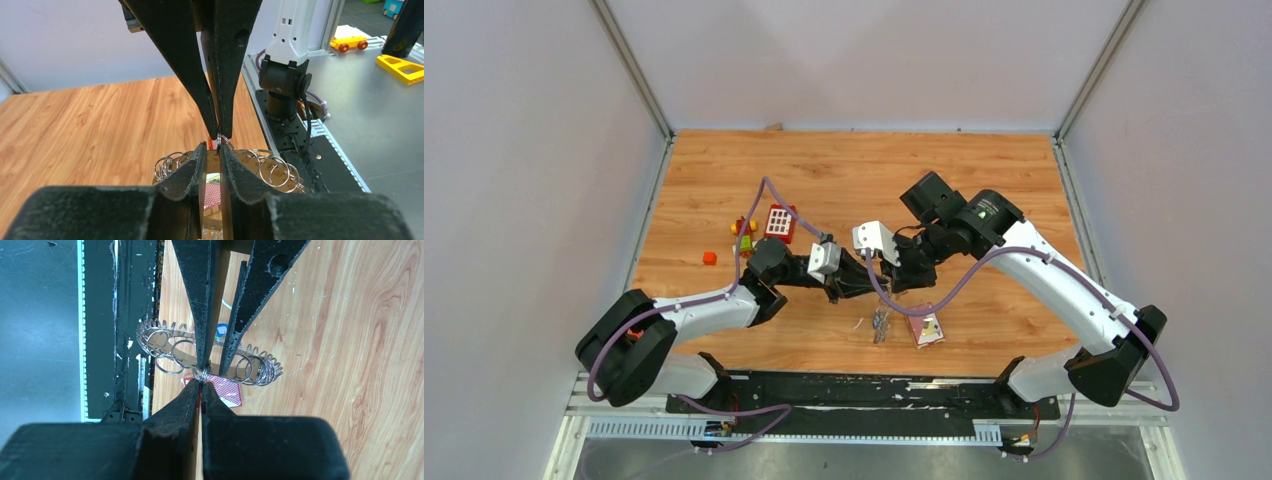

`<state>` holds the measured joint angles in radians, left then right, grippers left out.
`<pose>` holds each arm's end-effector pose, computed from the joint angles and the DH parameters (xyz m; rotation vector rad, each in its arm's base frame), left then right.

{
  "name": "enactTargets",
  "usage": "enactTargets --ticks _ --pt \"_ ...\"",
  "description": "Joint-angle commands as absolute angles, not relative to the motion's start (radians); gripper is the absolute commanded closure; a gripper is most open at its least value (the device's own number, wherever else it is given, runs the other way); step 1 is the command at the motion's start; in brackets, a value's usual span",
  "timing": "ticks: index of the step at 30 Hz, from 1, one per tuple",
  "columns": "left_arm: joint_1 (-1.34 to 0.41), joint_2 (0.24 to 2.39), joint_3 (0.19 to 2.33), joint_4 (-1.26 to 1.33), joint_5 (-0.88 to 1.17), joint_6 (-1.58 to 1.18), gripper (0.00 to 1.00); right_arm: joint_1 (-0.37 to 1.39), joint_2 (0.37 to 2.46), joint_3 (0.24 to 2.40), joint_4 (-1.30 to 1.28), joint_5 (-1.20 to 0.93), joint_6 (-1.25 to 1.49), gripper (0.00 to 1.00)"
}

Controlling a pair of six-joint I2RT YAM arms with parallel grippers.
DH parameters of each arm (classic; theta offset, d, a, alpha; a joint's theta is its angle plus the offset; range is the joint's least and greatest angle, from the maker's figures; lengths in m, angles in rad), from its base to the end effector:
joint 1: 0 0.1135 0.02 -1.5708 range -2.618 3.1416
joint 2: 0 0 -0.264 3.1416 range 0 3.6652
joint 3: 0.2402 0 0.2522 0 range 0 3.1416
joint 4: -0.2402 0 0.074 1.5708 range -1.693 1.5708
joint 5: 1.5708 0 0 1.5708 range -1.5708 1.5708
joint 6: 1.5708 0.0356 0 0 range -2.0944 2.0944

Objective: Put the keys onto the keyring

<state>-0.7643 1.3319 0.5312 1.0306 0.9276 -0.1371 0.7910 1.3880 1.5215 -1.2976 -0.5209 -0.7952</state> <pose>0.1708 -0.2032 0.2577 1.2158 1.0126 -1.3376 0.1620 0.1890 0.3688 -1.9916 1.7567 0.7055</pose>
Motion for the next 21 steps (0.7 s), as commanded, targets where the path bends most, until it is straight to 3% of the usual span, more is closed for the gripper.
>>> enactTargets --ticks 1,21 --pt "-0.773 1.341 0.571 1.053 0.930 -0.131 0.79 0.798 1.382 1.565 -1.288 -0.538 -0.789 1.00" --pt "-0.784 1.342 0.569 1.072 0.933 -0.156 0.85 0.799 1.380 1.533 -1.243 -0.548 -0.775 1.00"
